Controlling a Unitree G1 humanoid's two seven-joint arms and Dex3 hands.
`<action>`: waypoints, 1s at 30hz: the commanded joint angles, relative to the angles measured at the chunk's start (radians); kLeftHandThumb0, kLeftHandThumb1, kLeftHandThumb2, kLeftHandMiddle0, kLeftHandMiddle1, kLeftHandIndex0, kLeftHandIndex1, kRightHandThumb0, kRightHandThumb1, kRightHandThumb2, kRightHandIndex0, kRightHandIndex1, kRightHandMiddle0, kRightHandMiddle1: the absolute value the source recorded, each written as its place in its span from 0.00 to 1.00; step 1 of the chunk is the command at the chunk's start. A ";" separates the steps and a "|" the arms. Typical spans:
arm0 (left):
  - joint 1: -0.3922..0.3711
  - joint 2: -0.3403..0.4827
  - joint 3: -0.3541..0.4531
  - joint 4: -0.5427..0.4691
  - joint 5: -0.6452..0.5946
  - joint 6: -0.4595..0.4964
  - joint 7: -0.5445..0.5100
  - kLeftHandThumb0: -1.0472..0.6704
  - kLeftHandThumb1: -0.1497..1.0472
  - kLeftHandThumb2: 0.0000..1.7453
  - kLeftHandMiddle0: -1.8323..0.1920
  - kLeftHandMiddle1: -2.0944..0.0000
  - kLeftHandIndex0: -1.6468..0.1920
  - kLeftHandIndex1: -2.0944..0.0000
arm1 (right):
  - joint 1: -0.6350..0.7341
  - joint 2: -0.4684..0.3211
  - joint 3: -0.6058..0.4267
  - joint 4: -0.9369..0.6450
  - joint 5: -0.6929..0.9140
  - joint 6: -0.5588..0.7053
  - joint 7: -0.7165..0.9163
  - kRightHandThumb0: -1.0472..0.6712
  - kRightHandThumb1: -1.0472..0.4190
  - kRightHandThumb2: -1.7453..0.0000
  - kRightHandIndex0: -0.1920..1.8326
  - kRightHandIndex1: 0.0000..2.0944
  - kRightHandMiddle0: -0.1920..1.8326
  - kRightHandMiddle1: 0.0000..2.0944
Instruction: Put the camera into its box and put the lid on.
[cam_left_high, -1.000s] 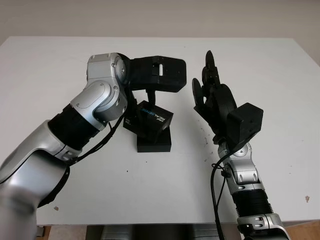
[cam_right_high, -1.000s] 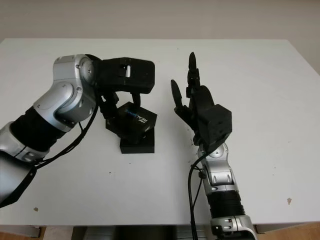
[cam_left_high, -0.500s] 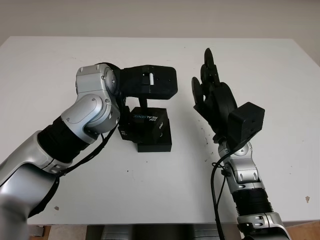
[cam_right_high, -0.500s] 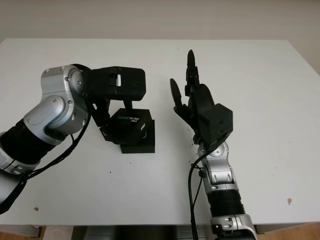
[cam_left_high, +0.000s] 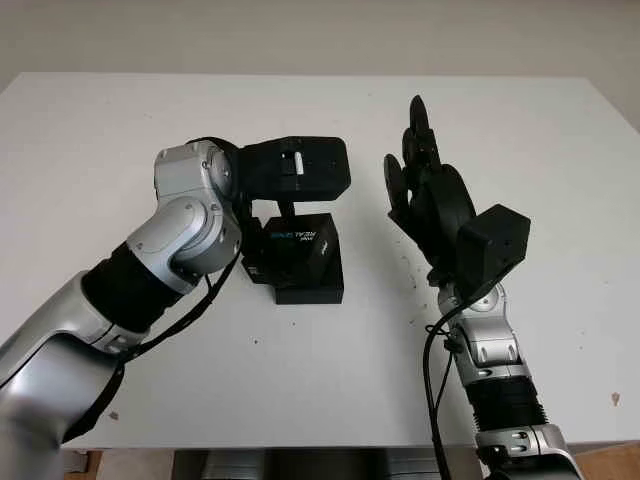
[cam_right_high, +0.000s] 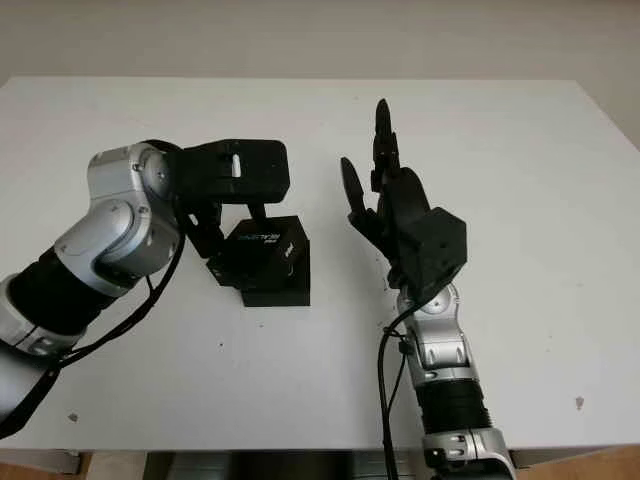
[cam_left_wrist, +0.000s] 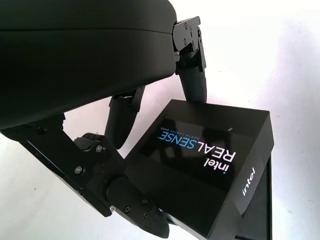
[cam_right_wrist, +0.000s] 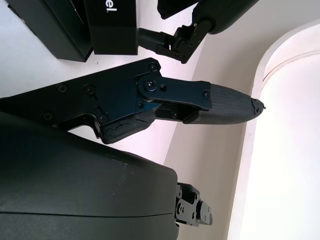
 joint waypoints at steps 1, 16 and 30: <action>-0.008 -0.022 0.000 0.004 -0.007 -0.001 0.008 0.43 1.00 0.13 0.65 0.00 0.84 0.09 | 0.007 -0.004 -0.001 -0.025 -0.002 0.003 -0.002 0.14 0.00 0.68 0.00 0.00 0.00 0.00; -0.012 -0.081 0.013 0.017 -0.026 0.016 0.076 0.43 1.00 0.11 0.57 0.00 0.97 0.12 | 0.015 0.008 0.000 -0.033 0.012 0.012 -0.004 0.15 0.00 0.68 0.00 0.00 0.00 0.00; -0.083 -0.006 -0.078 -0.033 -0.054 -0.004 -0.177 0.17 1.00 0.06 0.93 0.83 0.99 0.84 | 0.011 0.011 -0.002 -0.027 0.019 0.012 -0.003 0.15 0.00 0.68 0.00 0.00 0.00 0.00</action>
